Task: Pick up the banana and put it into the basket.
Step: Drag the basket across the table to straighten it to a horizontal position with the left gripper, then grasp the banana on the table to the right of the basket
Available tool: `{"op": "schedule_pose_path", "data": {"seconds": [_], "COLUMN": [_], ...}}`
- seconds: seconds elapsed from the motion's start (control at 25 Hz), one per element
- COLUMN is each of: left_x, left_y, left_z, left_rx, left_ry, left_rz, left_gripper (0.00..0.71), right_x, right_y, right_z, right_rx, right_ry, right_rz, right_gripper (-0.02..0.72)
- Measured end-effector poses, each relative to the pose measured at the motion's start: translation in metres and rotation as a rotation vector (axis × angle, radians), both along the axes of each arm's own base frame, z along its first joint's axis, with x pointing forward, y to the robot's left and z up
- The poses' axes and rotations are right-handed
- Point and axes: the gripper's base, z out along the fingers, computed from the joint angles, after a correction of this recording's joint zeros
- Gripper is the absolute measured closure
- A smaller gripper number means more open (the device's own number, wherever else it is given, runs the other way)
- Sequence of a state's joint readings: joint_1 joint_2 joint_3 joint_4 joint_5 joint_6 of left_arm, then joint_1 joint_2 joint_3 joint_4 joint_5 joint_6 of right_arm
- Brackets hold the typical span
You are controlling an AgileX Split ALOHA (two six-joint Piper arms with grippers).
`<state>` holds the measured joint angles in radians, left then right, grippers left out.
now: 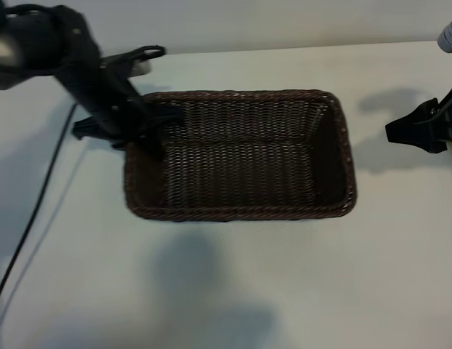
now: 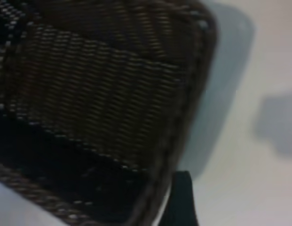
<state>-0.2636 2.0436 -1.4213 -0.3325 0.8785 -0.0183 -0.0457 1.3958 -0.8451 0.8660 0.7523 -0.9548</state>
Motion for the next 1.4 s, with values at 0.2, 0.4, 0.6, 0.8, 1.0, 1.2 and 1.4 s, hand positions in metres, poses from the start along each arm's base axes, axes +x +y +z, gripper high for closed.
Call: {"op": "schedule_pose_path", "data": {"seconds": [0.2, 0.4, 0.6, 0.8, 1.0, 1.2, 1.4], "left_x": [0.003, 0.004, 0.004, 0.003, -0.006, -0.024, -0.028], "left_y": [-0.015, -0.018, -0.018, -0.017, -0.009, 0.008, 0.032], "left_z": [-0.026, -0.027, -0.027, -0.010, 0.043, 0.099, 0.120], "left_rx": [-0.006, -0.004, -0.001, 0.004, 0.026, 0.132, 0.329], "left_ry": [0.055, 0.060, 0.060, 0.028, -0.080, -0.207, -0.286], "left_rz": [-0.006, 0.009, 0.001, -0.020, -0.060, -0.117, -0.135], "left_gripper": [0.554, 0.554, 0.501, 0.243, 0.126, 0.133, 0.133], "right_x": [0.000, 0.000, 0.000, 0.000, 0.000, 0.000, 0.000], "right_y": [0.000, 0.000, 0.000, 0.000, 0.000, 0.000, 0.000], "right_z": [0.000, 0.000, 0.000, 0.000, 0.000, 0.000, 0.000], "right_rx": [0.000, 0.000, 0.000, 0.000, 0.000, 0.000, 0.000], "right_ry": [0.000, 0.000, 0.001, 0.001, 0.001, 0.001, 0.001], "right_rz": [0.000, 0.000, 0.001, 0.001, 0.001, 0.001, 0.001], "right_gripper": [0.097, 0.097, 0.097, 0.097, 0.097, 0.097, 0.097]}}
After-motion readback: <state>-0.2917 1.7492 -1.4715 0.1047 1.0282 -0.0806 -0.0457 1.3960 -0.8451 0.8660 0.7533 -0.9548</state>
